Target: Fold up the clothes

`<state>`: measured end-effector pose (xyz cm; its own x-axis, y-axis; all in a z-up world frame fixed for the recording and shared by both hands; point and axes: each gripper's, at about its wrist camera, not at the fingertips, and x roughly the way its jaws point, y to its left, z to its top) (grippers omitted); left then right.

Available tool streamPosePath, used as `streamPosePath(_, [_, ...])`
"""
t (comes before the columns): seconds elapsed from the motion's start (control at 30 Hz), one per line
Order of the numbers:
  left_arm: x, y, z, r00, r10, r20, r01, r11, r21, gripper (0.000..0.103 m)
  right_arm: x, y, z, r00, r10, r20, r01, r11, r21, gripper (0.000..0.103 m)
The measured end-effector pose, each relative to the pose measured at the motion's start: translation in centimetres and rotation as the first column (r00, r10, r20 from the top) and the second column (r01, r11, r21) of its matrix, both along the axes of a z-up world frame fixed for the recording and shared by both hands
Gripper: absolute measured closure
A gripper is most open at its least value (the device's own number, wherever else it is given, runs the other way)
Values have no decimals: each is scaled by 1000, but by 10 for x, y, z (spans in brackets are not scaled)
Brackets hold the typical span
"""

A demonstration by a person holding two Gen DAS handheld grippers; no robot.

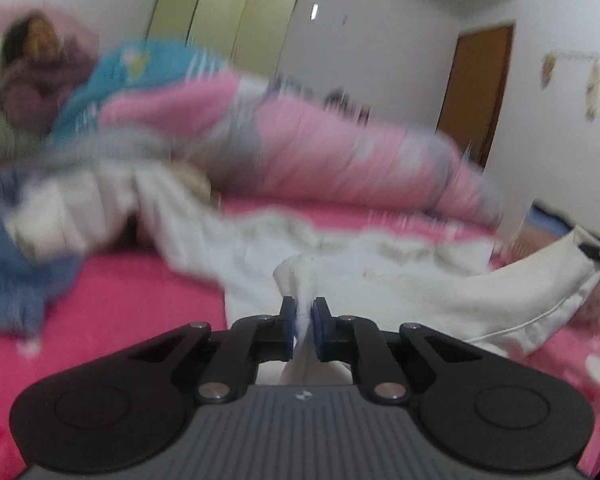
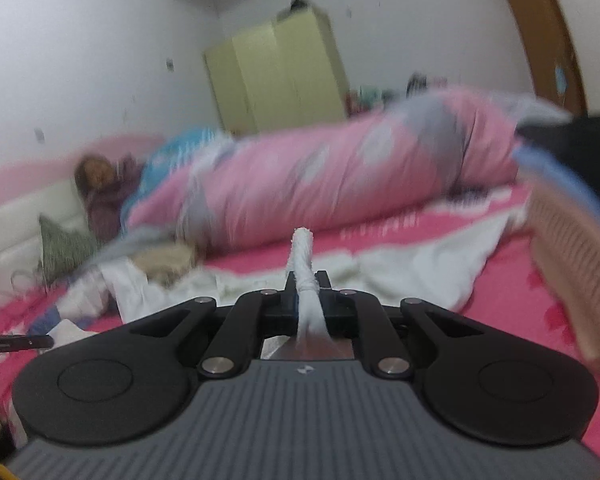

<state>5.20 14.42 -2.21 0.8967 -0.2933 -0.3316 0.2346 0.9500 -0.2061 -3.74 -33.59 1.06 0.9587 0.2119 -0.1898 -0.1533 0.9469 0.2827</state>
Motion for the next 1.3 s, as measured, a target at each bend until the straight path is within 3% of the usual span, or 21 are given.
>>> streamPosePath(0.2, [-51,7,41,976,6,218,10,997,-72,94,-48,-5,27,983,-1,185,-10,998,58,98])
streamPosePath(0.27, [-69,9,44,971,-10,238,28,997,-73,94,-67,-5,24,974,20,224,-39,996,79,98])
streamPosePath(0.37, [-86,14,33,981,-44,191,57,996,-63,93,-94,-7,10,970,37,242,-70,989,129,98])
streamPosePath(0.5, [-73,10,5,997,-62,40,63,998,-20,93,-94,-18,-30,992,31,122,-56,976,211,98])
streamPosePath(0.63, [-23,0,-28,993,-38,-113,40,999,17,93,-44,-26,-71,997,10,-76,6,977,214,96])
streamPosePath(0.73, [7,0,-55,977,-14,-211,21,999,30,89,-2,-33,-104,958,-69,-280,117,981,156,87])
streamPosePath(0.83, [8,7,-59,977,-4,-215,14,999,47,76,16,-42,-118,895,-152,-420,198,978,68,85])
streamPosePath(0.9, [3,13,-55,981,6,-195,4,999,54,71,7,-48,-108,903,-181,-390,215,976,44,80])
streamPosePath(0.97, [0,16,-49,983,2,-181,9,998,55,67,-6,-44,-90,939,-155,-307,162,987,-2,78])
streamPosePath(1.0, [0,18,-45,985,-2,-175,12,998,55,61,-15,-35,-78,964,-99,-247,90,995,-46,78])
streamPosePath(1.07, [3,14,-43,981,-44,-189,55,997,55,55,-17,-10,-61,980,52,-190,-78,988,-135,72])
streamPosePath(1.17, [14,0,-48,960,-121,-251,142,988,66,51,4,37,-52,922,288,-257,-345,914,-213,72])
streamPosePath(1.3, [19,-16,-65,939,-150,-310,186,979,88,51,43,93,-61,818,439,-372,-555,771,-311,72])
